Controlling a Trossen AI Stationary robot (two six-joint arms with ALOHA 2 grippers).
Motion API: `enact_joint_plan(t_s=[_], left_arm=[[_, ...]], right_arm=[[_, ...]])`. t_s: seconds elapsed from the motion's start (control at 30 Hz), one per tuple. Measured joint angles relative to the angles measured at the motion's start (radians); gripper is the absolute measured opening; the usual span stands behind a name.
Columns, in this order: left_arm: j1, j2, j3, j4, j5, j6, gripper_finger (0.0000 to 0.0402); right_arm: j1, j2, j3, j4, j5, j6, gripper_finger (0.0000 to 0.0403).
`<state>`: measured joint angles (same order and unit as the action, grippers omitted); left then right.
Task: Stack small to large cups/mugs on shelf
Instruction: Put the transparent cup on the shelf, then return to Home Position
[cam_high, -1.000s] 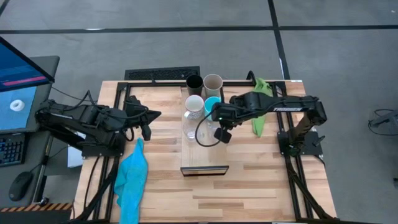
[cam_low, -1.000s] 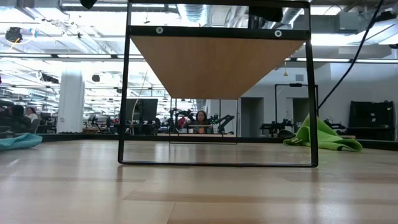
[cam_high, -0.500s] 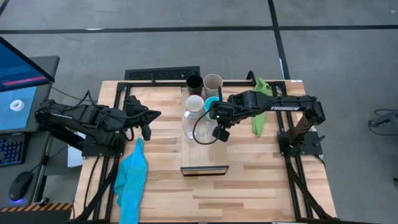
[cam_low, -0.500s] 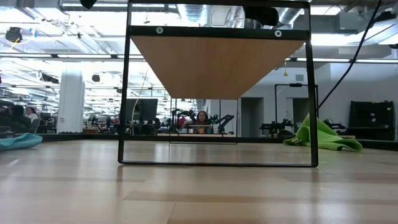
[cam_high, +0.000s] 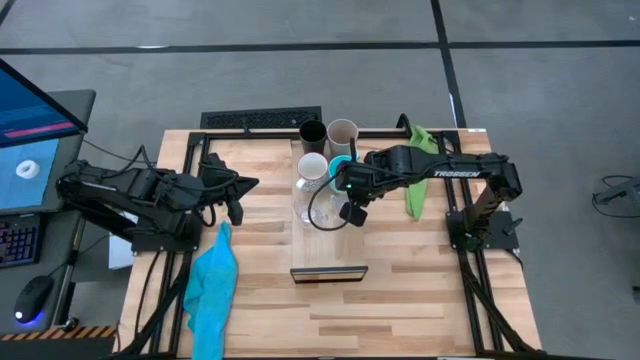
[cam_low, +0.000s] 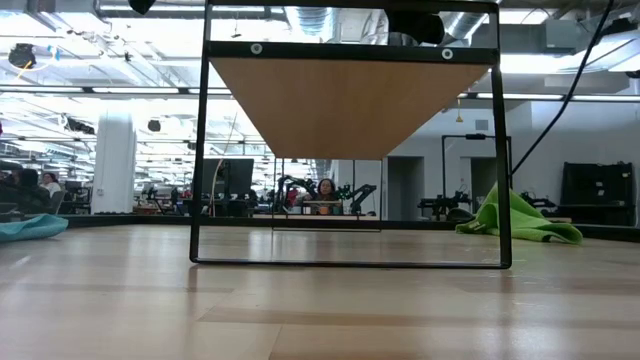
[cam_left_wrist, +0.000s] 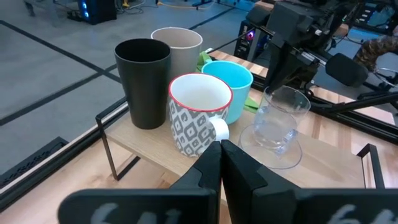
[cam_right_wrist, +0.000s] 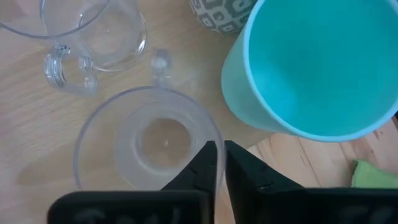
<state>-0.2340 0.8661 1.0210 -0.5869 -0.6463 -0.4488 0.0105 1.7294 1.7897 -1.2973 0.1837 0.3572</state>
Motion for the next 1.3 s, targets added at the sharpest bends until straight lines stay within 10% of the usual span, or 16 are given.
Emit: enact_joint_plan(t_s=[0.8, 1.3], left_arm=[[0.000, -0.028, 0.003, 0.021, -0.009, 0.000, 0.0000], [0.011, -0.082, 0.403, -0.131, 0.082, 0.241, 0.0000]], right_arm=[[0.000, -0.072, 0.111, 0.039, -0.027, -0.046, 0.0194], [0.051, -0.617, 0.269, -0.006, 0.195, -0.040, 0.0180]])
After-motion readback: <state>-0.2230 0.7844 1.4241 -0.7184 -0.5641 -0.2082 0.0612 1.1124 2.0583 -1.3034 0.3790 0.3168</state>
